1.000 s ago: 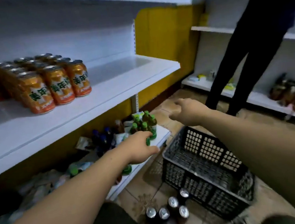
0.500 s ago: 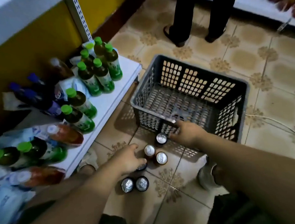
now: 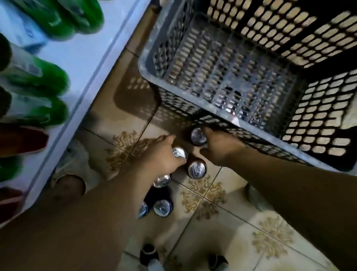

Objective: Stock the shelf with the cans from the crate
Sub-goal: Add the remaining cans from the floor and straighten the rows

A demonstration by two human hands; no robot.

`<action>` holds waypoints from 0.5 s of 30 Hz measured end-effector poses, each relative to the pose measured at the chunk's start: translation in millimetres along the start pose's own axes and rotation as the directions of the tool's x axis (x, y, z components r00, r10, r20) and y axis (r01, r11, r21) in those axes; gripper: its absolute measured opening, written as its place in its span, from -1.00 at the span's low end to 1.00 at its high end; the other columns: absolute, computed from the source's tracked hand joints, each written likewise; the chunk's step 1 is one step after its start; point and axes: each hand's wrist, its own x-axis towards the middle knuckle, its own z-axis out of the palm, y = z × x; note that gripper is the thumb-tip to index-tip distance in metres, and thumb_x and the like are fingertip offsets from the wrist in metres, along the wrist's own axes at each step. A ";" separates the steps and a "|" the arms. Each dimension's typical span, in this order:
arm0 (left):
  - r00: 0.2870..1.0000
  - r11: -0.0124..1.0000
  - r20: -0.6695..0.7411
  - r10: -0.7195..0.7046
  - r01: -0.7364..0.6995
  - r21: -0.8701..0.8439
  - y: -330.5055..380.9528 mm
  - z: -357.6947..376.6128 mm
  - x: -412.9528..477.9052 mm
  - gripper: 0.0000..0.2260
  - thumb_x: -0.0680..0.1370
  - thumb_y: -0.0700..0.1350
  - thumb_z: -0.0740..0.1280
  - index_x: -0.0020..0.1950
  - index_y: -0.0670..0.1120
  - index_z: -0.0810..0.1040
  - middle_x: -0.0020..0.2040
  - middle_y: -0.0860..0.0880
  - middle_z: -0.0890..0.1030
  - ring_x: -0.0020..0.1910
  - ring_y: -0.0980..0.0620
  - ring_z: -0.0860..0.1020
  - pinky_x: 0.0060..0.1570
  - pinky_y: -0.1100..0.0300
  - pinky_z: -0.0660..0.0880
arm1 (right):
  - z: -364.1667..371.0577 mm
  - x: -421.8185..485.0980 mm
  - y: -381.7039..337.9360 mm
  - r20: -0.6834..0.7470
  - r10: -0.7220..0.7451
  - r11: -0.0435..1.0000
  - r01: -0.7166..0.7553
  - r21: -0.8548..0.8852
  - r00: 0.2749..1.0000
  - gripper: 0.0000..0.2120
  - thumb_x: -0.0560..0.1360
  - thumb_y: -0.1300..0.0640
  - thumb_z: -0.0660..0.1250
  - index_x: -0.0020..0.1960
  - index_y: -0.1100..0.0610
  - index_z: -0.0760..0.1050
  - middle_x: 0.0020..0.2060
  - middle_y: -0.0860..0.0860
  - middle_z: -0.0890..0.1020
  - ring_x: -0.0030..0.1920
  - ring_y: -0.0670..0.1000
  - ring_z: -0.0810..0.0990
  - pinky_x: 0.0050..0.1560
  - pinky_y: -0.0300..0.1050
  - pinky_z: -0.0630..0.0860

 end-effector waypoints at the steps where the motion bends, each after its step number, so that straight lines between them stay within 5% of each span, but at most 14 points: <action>1: 1.000 1.000 0.004 0.004 -0.004 0.010 0.5 2.9 9.6 -0.26 0.44 0.14 0.40 0.53 0.01 0.17 0.50 -0.03 0.28 0.46 -0.04 0.25 0.39 0.16 0.19 | 2.0 8.1 -1.3 0.028 -0.023 1.000 0.023 -0.006 0.999 -0.32 0.56 -0.06 0.27 0.55 0.08 0.04 0.38 0.18 0.42 0.32 0.18 0.43 0.21 -0.10 0.35; 6: 0.998 0.999 0.058 -0.028 0.030 -0.042 -7.3 16.4 39.1 -0.23 0.42 0.10 0.43 0.53 0.02 0.15 0.49 -0.08 0.27 0.45 -0.09 0.26 0.40 0.07 0.26 | 11.8 39.3 -3.6 0.102 -0.072 0.997 0.069 0.030 0.992 -0.26 0.57 0.09 0.28 0.58 0.02 -0.11 0.52 0.13 0.16 0.43 0.15 0.29 0.26 -0.21 0.19; 12: 0.996 0.989 0.084 -0.028 0.039 -0.139 -7.1 11.2 22.2 -0.20 0.41 0.01 0.47 0.54 0.04 0.12 0.48 -0.06 0.31 0.41 -0.07 0.33 0.37 0.03 0.32 | 15.2 20.1 -11.1 -0.069 -0.014 0.999 0.018 0.052 0.997 -0.40 0.51 -0.12 0.30 0.46 -0.01 0.18 0.22 0.13 0.55 0.15 0.17 0.56 0.09 -0.04 0.48; 15: 0.999 0.988 0.043 0.013 -0.006 -0.154 0.3 -5.2 -7.3 -0.18 0.41 0.00 0.49 0.55 0.04 0.09 0.49 -0.06 0.28 0.40 -0.08 0.33 0.37 0.06 0.31 | 3.2 -18.8 -18.6 -0.187 0.011 0.999 -0.003 0.044 0.982 -0.34 0.46 -0.14 0.35 0.45 -0.03 0.15 0.19 0.17 0.47 0.10 0.23 0.55 0.03 -0.02 0.51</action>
